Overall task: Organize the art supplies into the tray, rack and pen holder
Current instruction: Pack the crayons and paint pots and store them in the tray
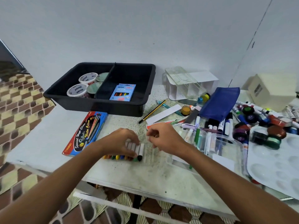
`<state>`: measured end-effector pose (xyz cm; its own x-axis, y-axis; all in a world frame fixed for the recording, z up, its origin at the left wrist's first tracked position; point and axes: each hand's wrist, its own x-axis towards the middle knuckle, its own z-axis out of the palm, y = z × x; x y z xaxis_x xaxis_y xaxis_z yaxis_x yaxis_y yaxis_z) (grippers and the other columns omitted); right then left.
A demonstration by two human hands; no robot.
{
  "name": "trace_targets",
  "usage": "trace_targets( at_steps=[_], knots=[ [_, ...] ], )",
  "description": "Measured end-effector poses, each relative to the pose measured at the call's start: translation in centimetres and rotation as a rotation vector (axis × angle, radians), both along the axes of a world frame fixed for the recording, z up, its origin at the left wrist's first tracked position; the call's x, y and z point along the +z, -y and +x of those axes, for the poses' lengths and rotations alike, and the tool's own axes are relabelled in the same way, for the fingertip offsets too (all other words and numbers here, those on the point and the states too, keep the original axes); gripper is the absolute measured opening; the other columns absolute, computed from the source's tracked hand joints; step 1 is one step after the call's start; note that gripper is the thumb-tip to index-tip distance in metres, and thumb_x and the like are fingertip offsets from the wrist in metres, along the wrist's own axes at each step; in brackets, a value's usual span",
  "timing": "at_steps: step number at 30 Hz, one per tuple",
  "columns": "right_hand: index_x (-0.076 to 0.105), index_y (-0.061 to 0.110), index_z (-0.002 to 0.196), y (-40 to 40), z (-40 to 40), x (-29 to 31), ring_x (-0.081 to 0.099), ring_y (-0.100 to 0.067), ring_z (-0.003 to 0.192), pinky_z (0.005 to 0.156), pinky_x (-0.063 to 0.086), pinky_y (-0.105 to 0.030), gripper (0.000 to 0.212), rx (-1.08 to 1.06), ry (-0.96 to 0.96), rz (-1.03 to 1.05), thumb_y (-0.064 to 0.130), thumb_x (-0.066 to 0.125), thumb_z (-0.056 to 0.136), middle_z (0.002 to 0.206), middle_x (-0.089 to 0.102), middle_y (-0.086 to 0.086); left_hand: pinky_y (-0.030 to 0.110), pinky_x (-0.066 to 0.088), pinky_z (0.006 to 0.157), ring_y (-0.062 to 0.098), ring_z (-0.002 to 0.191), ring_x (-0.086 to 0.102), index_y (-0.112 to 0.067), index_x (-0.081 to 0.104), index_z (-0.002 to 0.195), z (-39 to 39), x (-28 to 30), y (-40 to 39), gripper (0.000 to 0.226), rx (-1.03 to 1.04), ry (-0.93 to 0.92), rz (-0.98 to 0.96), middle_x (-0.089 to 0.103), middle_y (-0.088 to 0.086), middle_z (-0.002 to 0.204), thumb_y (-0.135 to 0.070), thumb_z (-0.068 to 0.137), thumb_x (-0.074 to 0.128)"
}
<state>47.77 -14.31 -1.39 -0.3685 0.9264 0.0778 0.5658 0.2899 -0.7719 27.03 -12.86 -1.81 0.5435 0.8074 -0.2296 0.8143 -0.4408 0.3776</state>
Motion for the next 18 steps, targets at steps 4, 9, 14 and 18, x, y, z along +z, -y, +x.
trace_targets(
  at_steps=[4, 9, 14, 18],
  knots=[
    [0.072, 0.008, 0.087, -0.6, 1.1, 0.4, 0.054, 0.001, 0.063, 0.06, 0.04, -0.008, 0.01, 0.063, 0.003, 0.126, 0.005, 0.064, 0.081, 0.078, 0.067, 0.0, 0.029, 0.042, 0.094, 0.002, 0.103, 0.05, -0.03, 0.066, 0.105, 0.7, 1.0, -0.4, 0.037, 0.013, 0.043, 0.03, 0.058, -0.017, 0.11, -0.054, 0.077, 0.069],
    [0.071, 0.009, 0.089, -1.6, 5.1, 1.7, 0.061, -0.012, 0.072, 0.069, 0.052, -0.03, 0.008, 0.019, 0.002, 0.193, 0.01, 0.064, 0.084, 0.081, 0.068, 0.0, 0.03, 0.05, 0.082, 0.001, 0.092, 0.056, -0.025, 0.069, 0.104, 4.4, 2.5, -2.0, 0.03, -0.011, 0.161, 0.199, 0.064, -0.012, 0.101, -0.043, 0.08, 0.071],
    [0.072, 0.011, 0.097, -1.5, 12.5, 3.2, 0.062, -0.012, 0.077, 0.075, 0.053, -0.033, 0.012, -0.176, 0.042, 0.196, 0.011, 0.065, 0.087, 0.086, 0.068, 0.003, 0.032, 0.051, 0.079, 0.008, 0.088, 0.062, -0.019, 0.071, 0.102, 11.4, 3.3, -3.2, 0.033, -0.187, 0.271, 0.297, 0.069, -0.006, 0.097, -0.044, 0.082, 0.065],
    [0.071, 0.012, 0.096, -1.0, 19.4, 3.6, 0.064, -0.014, 0.08, 0.076, 0.054, -0.036, 0.012, -0.333, 0.078, 0.213, 0.011, 0.064, 0.087, 0.087, 0.07, 0.001, 0.025, 0.05, 0.074, 0.004, 0.083, 0.057, -0.018, 0.071, 0.1, 18.6, 3.8, -3.7, 0.032, -0.352, 0.314, 0.402, 0.067, -0.006, 0.095, -0.043, 0.084, 0.058]
  ],
)
